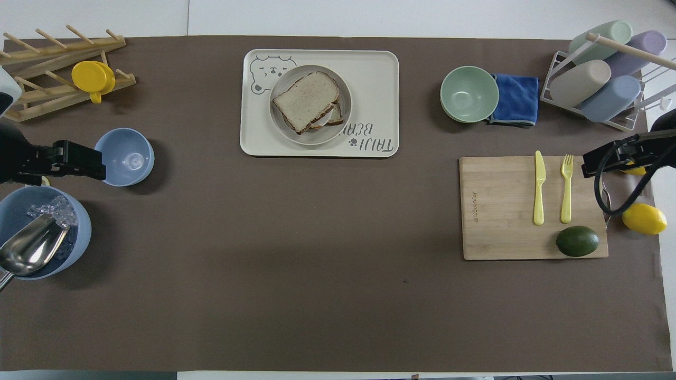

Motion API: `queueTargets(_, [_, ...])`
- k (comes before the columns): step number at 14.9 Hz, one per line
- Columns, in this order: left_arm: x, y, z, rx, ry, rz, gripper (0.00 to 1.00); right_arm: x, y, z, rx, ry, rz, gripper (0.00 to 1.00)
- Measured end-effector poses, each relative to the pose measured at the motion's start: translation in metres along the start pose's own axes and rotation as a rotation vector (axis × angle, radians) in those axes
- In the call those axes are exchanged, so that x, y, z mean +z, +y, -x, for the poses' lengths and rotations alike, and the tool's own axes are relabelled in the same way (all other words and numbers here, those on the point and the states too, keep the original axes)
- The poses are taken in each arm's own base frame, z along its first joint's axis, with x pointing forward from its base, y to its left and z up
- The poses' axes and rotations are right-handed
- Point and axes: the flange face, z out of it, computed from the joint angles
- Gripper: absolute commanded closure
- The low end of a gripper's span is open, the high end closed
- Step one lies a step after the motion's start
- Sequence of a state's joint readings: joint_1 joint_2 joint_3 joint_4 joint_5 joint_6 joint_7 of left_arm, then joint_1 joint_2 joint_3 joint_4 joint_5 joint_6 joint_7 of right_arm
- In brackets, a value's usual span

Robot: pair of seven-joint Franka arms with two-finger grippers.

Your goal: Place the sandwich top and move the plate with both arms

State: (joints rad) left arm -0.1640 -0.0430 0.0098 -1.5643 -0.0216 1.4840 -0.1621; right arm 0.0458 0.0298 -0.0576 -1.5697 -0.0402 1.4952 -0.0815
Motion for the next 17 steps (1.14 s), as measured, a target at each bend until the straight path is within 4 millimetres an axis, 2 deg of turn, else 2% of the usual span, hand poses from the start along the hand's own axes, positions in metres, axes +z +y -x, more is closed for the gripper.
queueTargets(17, [-0.0007, -0.0015, -0.0007, -0.004, 0.006, -0.001, 0.00, 0.0000, 0.0000, 0.0000, 0.000, 0.000, 0.000, 0.00])
